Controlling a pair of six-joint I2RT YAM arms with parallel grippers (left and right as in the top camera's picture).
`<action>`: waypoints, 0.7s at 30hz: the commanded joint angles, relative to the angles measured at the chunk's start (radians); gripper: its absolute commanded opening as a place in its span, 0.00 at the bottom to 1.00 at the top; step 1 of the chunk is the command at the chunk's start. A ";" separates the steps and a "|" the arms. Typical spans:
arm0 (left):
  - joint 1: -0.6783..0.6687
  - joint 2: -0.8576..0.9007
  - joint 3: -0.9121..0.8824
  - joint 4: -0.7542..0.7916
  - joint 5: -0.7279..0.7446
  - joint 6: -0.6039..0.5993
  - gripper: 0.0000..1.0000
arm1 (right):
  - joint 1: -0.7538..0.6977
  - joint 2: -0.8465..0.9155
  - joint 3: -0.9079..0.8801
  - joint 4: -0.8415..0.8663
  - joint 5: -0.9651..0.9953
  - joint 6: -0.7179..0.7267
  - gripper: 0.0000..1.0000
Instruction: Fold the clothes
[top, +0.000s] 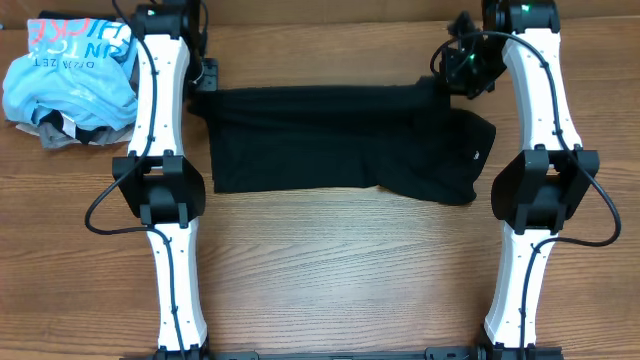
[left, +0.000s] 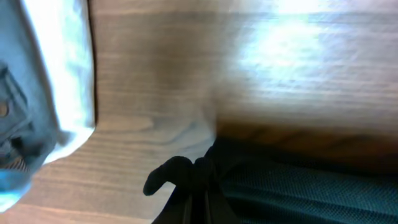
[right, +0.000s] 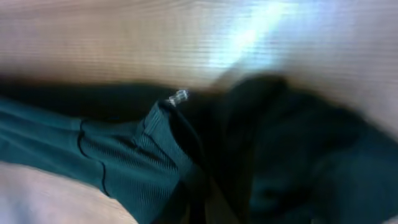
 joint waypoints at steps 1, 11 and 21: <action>0.057 -0.010 0.024 -0.048 -0.123 0.010 0.04 | -0.018 -0.056 0.031 -0.084 0.087 -0.010 0.04; 0.055 -0.006 0.000 -0.113 -0.098 0.010 0.04 | -0.018 -0.056 -0.051 -0.149 0.090 0.019 0.04; 0.055 -0.006 -0.153 -0.109 -0.069 0.010 0.30 | -0.018 -0.056 -0.238 -0.093 0.090 0.023 0.12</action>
